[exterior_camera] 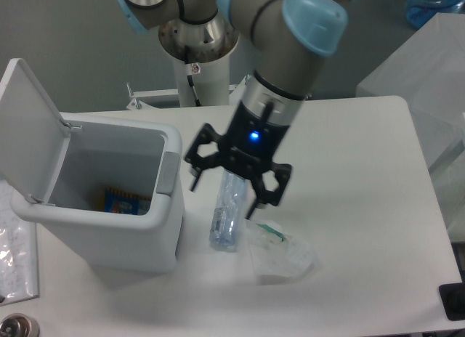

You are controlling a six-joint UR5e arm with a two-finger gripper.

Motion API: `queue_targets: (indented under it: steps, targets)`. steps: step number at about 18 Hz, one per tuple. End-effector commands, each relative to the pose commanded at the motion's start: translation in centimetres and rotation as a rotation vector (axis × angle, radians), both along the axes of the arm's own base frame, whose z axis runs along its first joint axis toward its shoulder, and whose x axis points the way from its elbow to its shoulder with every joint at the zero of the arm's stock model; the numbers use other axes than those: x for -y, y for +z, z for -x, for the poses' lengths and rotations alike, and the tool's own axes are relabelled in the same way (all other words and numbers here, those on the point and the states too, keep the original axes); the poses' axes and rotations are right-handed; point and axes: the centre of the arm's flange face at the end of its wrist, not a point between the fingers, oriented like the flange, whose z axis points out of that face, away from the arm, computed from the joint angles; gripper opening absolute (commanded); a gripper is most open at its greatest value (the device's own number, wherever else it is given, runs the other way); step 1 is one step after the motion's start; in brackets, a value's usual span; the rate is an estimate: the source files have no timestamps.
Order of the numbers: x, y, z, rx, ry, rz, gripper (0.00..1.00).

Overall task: Open the trash can
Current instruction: 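Withdraw the gripper away from the opened trash can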

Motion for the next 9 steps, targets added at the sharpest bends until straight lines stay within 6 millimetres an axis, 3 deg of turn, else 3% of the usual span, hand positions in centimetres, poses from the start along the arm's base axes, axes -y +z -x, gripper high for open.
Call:
queue_targets:
  steps: [4,9]
  targets:
    - [3.0,-3.9,5.2,-0.073,-0.031,0.106,1.00]
    - [4.2,-7.2,8.8,-0.156,-0.090,0.269,1.00]
